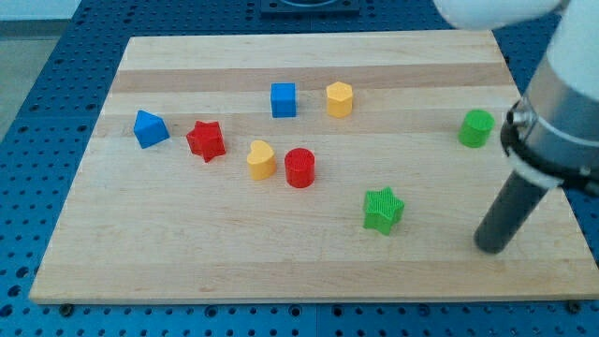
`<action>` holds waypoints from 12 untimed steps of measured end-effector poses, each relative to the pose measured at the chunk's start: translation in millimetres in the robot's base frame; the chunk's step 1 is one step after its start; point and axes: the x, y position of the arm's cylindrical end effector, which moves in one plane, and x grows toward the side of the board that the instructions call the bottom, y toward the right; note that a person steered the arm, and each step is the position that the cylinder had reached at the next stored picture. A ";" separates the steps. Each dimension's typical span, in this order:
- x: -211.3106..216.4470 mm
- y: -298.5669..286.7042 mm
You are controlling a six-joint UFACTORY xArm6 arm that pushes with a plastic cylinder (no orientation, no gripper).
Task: Place the green star parallel to the red circle
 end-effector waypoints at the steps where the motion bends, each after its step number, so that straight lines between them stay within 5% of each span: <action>1: 5.7 -76.7; 8: -63.2 -103.0; 10: -1.7 -84.4; 11: -39.9 -41.6; 12: -46.8 -58.0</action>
